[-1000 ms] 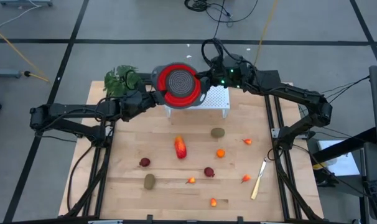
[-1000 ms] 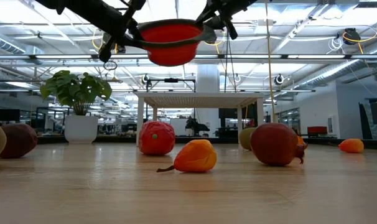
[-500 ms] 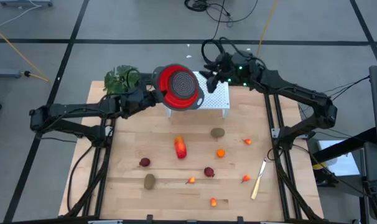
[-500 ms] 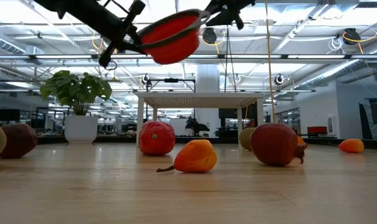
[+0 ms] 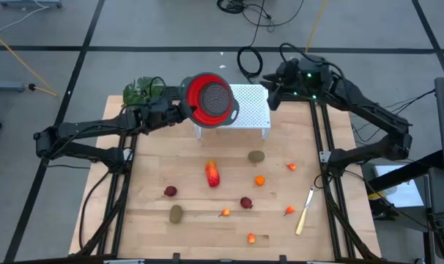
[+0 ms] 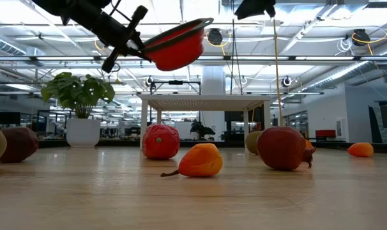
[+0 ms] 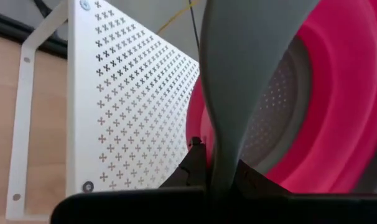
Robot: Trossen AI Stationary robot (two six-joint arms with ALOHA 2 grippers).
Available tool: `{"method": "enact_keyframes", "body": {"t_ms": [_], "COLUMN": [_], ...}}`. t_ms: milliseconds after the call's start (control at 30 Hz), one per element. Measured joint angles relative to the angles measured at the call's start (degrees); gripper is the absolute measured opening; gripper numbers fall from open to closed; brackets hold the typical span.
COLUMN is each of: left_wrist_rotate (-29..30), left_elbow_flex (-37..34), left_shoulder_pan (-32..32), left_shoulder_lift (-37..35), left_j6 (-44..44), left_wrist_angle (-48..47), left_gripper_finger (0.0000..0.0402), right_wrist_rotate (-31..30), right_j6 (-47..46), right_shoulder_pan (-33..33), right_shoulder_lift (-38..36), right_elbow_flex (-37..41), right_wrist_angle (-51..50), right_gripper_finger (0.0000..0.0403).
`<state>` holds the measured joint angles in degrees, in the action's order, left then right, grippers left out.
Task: Pick & Place Fruit
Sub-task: Put the red strainer bowl on the shelf
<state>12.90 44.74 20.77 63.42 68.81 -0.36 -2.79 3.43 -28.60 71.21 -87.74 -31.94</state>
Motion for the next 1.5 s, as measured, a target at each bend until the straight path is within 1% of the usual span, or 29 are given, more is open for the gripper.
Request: {"method": "enact_keyframes", "body": {"t_ms": [67,167,200,300,367,533,633,800,900,1000,1067,1200,1367,1500], "left_wrist_rotate": [-1.0,-1.1,-1.0,-1.2,-2.7,-8.5,-10.8,-14.2,-16.9,-18.2,-18.5,-17.6,-17.4,-17.4], "left_elbow_flex": [0.8,3.3,4.4,8.4,11.8,19.7,25.6,34.1,37.8,39.1,39.1,39.2,39.2,39.2], "left_shoulder_pan": [0.4,0.6,0.6,0.8,1.4,3.9,5.6,8.2,9.5,10.3,10.7,11.4,11.4,11.4], "left_shoulder_lift": [0.0,0.1,0.5,2.1,3.7,9.6,13.2,19.2,21.5,23.1,23.6,23.5,23.5,23.5], "left_j6": [0.4,0.2,0.0,-0.9,-1.1,-3.2,-4.9,-7.7,-8.4,-8.1,-6.8,-3.6,-1.3,-1.9], "left_wrist_angle": [-1.3,-4.5,-6.2,-13.1,-17.3,-26.6,-32.2,-41.0,-44.6,-47.2,-48.3,-52.4,-52.5,-52.6], "left_gripper_finger": [0.0,0.0,0.0,0.0,0.0,0.0,0.0,0.0,0.0,0.0,0.0,0.0,0.0,0.0], "right_wrist_rotate": [0.7,6.5,8.7,14.9,17.4,18.1,18.7,22.2,24.9,26.8,27.1,27.1,27.1,27.1], "right_j6": [1.7,3.6,3.7,3.5,3.3,3.3,3.6,5.3,5.8,6.4,6.2,5.7,5.9,6.0], "right_shoulder_pan": [0.1,0.0,-0.3,-1.0,-1.1,-1.0,-1.1,-1.1,-1.2,-1.9,-2.3,-2.6,-2.6,-2.6], "right_shoulder_lift": [-1.0,-3.1,-3.9,-6.5,-8.2,-12.5,-15.5,-20.5,-23.1,-25.5,-26.7,-28.8,-29.7,-29.7], "right_elbow_flex": [0.7,4.4,6.1,11.7,15.2,22.2,26.0,31.9,34.9,37.2,38.4,40.4,41.5,41.6], "right_wrist_angle": [0.6,4.5,6.5,12.5,15.9,19.6,21.0,23.2,24.4,24.5,24.5,24.5,24.4,24.2], "right_gripper_finger": [0.0056,0.0013,0.0007,0.001,0.0007,0.0003,0.0001,0.0001,0.0001,0.0001,0.0001,0.0,0.0,0.0]}}
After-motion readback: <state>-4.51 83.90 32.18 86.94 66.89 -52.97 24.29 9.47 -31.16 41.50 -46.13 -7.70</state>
